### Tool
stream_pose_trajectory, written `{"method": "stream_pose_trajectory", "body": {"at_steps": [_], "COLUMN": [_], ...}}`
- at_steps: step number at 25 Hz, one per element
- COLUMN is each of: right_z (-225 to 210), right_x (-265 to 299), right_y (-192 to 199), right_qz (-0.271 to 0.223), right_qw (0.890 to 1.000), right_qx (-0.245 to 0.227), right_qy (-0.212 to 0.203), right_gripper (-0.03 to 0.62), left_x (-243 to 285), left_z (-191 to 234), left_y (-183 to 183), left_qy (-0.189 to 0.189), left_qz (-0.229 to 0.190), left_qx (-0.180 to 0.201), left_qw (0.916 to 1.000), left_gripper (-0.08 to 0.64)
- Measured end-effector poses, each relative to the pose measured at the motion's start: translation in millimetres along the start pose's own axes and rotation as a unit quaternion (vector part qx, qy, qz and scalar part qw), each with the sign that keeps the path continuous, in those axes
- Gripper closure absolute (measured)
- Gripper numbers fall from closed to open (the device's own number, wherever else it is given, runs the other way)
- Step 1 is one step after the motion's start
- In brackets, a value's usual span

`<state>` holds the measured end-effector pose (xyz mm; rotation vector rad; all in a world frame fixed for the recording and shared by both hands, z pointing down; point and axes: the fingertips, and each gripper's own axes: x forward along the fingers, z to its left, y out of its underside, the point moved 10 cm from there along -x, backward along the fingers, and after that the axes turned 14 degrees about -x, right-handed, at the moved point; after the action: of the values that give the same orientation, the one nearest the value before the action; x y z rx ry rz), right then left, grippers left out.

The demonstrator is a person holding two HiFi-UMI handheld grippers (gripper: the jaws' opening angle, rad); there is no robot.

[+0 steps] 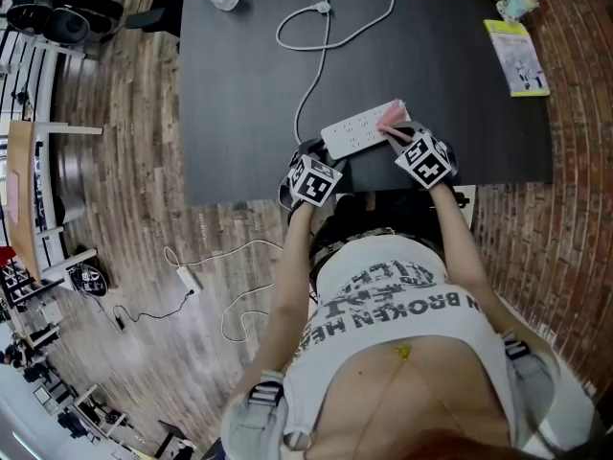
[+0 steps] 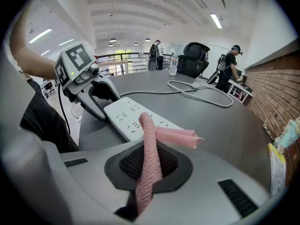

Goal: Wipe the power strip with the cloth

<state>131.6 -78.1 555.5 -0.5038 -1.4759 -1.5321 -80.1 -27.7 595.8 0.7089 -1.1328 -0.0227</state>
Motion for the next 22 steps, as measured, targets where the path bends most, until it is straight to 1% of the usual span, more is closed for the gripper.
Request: {"method": "stream_pose_trajectory", "body": {"at_steps": [3,11,15,19,22], "right_z": [-3.8,-6.2,-12.5,-17.8,-20.0], "right_x": [-3.6,-5.1,-9.0,-14.8,-18.2], "right_y": [7.9,10.9,18.4,28.9,33.7], "right_qz": [0.000,0.002,0.009,0.016,0.022], "right_qw": [1.000,1.000,1.000,0.998,0.997], "right_qx": [0.011,0.006,0.016,0.039,0.045], "right_qy": [0.006,0.008,0.024,0.038,0.054], "right_gripper": [0.575,0.577,0.577,0.577,0.577], "left_x": [-0.9,0.0,0.0,-0.7,-1.1], "left_z": [0.8,1.4,1.7,1.8,1.0], "left_y": [0.3,-0.3,-0.5,-0.1,-0.2], "left_qy": [0.000,-0.001,-0.001,-0.001,-0.001], "left_qz": [0.000,0.001,0.002,0.002,0.001], "left_qx": [0.001,0.000,0.000,0.001,0.001], "left_qw": [1.0000,1.0000,1.0000,1.0000,1.0000], "left_gripper": [0.282,0.282,0.282,0.282,0.282]}}
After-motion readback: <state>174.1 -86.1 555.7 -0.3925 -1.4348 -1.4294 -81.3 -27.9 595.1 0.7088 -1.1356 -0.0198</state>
